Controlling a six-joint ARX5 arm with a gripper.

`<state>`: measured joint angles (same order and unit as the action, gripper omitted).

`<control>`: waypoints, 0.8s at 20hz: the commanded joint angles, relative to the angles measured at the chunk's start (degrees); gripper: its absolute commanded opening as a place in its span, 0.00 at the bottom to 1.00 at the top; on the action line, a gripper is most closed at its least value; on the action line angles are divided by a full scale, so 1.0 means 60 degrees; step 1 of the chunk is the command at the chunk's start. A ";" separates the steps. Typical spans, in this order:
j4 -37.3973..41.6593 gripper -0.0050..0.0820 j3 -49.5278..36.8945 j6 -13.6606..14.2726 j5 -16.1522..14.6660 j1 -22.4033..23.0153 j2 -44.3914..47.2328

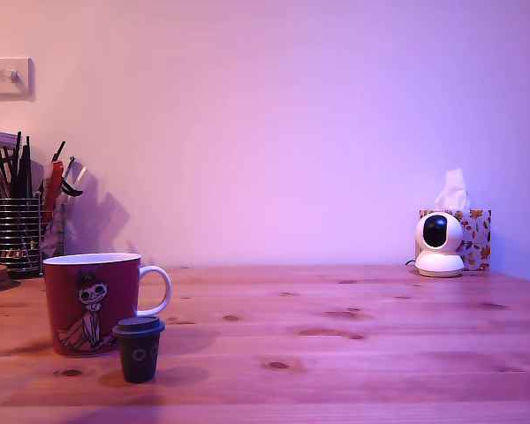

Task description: Pick up the coffee capsules on the table and drop them inside the coffee cup

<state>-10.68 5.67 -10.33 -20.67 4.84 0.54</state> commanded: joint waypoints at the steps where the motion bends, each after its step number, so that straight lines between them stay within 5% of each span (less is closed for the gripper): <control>1: -0.0364 0.04 0.0561 -0.0025 -0.0306 0.0047 0.0233; 7: -0.0962 0.04 0.0827 0.0488 -0.1483 0.0324 0.1315; 16: -0.0699 0.04 0.0827 0.0550 -0.1942 0.2044 0.3238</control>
<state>-15.59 11.35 -7.29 -32.03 16.71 19.46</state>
